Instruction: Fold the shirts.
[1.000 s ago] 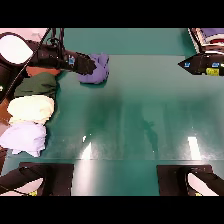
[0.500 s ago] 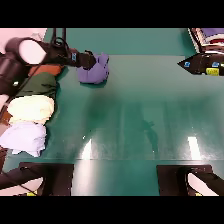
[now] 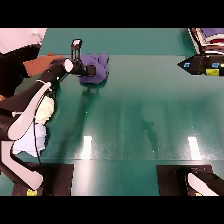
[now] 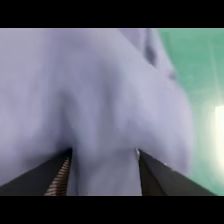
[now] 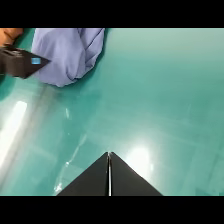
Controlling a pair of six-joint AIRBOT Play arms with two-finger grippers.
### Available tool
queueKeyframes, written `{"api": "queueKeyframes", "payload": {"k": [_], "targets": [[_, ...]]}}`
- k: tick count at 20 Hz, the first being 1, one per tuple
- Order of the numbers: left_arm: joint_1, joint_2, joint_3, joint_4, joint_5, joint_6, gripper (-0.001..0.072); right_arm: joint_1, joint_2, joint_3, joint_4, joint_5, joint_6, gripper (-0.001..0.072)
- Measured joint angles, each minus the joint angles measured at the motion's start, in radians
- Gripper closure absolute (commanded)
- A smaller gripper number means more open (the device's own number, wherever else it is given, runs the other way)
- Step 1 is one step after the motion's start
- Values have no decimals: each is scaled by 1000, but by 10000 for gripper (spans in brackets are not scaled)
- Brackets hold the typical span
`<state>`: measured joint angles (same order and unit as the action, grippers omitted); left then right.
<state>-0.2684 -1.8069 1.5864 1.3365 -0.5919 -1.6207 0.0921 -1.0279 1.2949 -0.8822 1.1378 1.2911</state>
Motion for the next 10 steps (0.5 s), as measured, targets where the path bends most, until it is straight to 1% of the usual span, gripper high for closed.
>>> {"api": "queueKeyframes", "payload": {"k": [1,2,3,6,10], "targets": [[2,-19,13,-1,10,-1,213,0,0,0,0,2,0,698],[2,-35,26,-1,17,-1,416,0,0,0,0,2,0,698],[3,-45,40,-1,17,-1,683,0,0,0,0,3,0,698],[5,-63,118,8,-22,12,679,0,1,1,0,5,0,699],[5,-38,312,21,-166,66,679,0,3,62,-1,2,0,698]]}}
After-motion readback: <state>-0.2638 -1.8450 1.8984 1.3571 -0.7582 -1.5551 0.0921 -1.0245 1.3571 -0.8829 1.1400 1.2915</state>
